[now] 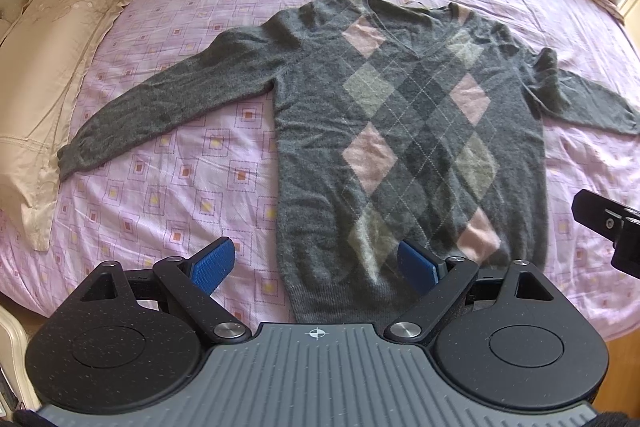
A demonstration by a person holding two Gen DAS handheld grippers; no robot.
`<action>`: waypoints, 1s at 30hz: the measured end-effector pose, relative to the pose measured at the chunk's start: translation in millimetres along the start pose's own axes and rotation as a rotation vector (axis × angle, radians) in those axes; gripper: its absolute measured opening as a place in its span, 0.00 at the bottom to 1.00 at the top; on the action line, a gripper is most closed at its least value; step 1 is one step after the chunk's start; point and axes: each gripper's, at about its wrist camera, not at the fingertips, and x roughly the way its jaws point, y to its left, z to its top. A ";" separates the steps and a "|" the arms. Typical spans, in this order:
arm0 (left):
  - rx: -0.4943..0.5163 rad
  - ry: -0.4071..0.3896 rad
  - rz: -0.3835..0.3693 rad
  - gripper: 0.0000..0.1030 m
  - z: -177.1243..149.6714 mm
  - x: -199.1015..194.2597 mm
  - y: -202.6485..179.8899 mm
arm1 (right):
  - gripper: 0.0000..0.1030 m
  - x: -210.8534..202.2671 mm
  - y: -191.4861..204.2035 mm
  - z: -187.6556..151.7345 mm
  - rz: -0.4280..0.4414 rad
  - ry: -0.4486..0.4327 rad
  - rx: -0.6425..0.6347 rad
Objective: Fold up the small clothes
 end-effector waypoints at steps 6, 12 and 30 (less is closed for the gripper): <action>0.004 0.000 -0.002 0.86 3.8 1.0 1.7 | 0.99 1.5 -1.5 -0.5 0.029 0.002 0.014; -0.006 -0.010 -0.011 0.86 6.8 0.5 1.6 | 0.98 4.3 -8.4 -1.4 0.076 0.011 0.054; -0.037 -0.030 -0.026 0.76 29.9 12.1 -35.9 | 0.80 78.5 -140.5 20.1 0.067 0.052 0.198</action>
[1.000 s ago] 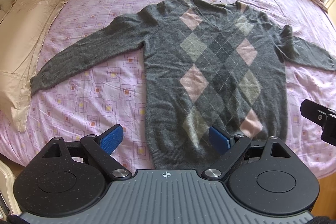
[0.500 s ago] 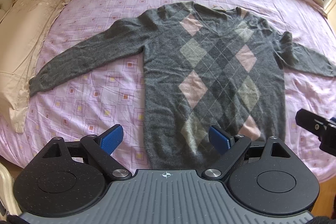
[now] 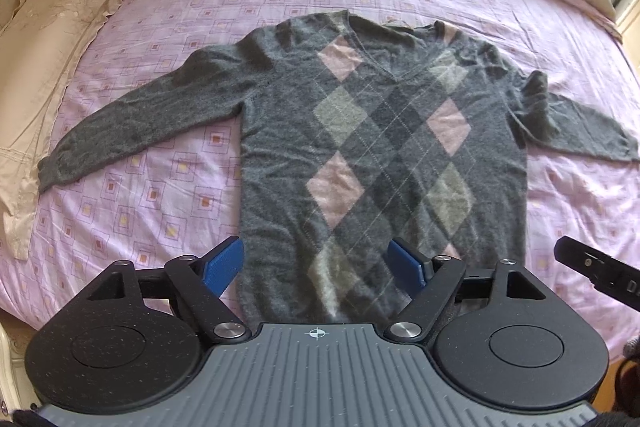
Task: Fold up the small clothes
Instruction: 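Grasp the grey sleeve cuff with the right tool and lift it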
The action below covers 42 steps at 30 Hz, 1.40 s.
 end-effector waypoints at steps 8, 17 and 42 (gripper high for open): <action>-0.017 -0.023 -0.011 0.74 24.9 7.1 -41.3 | 0.73 48.4 -113.3 76.9 -0.110 -0.035 0.104; -0.077 -0.050 -0.009 0.73 49.8 15.6 -78.1 | 0.69 105.4 -238.8 147.4 -0.207 -0.055 0.332; -0.115 -0.005 0.089 0.73 55.4 48.7 -100.2 | 0.12 107.4 -290.2 178.1 -0.210 -0.188 0.231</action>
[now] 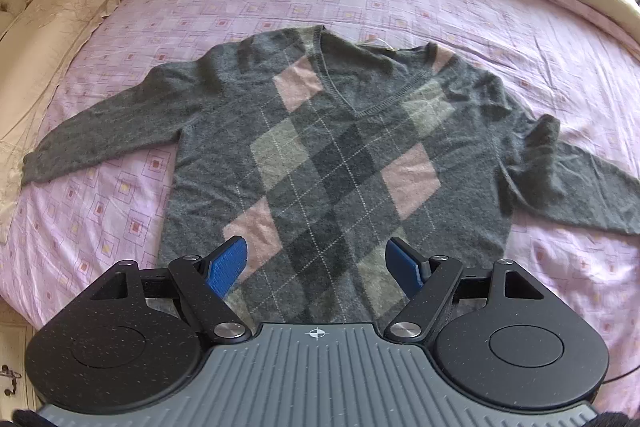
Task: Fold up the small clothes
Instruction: 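Grasp the grey sleeve cuff with the right tool and lift it, then carry the sleeve across the sweater body and open the right tool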
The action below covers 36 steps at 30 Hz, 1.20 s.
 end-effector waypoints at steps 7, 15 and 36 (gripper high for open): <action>0.051 -0.040 -0.022 0.73 1.9 1.6 2.1 | 0.12 -54.2 -16.7 -13.7 -0.061 -0.051 0.023; 0.075 -0.045 -0.101 0.73 2.6 15.1 30.0 | 0.13 -136.4 78.5 -3.7 0.016 -0.238 -0.151; 0.014 -0.051 -0.069 0.73 29.5 49.3 195.9 | 0.12 -126.8 462.7 -179.1 0.553 -0.100 -0.666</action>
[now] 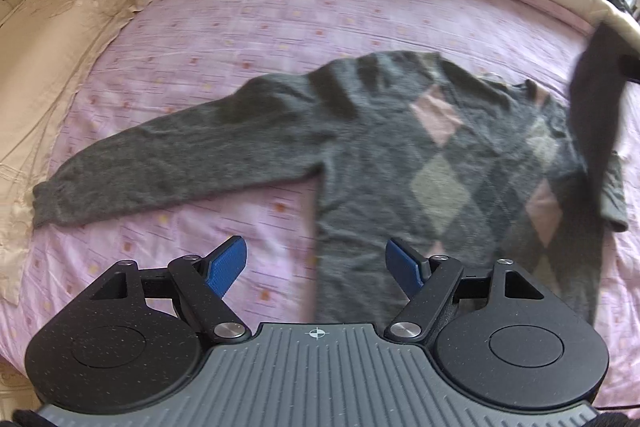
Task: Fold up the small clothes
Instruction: 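Carry the sleeve across the sweater body and open the right tool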
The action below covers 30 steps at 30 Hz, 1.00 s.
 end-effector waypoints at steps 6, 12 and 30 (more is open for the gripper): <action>0.010 -0.007 0.033 0.74 3.1 6.4 25.6 | 0.14 28.6 41.6 -27.9 0.055 0.085 -0.022; 0.028 -0.019 -0.013 0.73 9.5 16.9 27.0 | 0.43 17.6 7.8 -49.3 -0.021 0.151 0.017; 0.352 -0.096 -0.216 0.74 65.0 107.6 -113.1 | 0.67 8.3 -81.0 -113.3 -0.098 0.289 0.134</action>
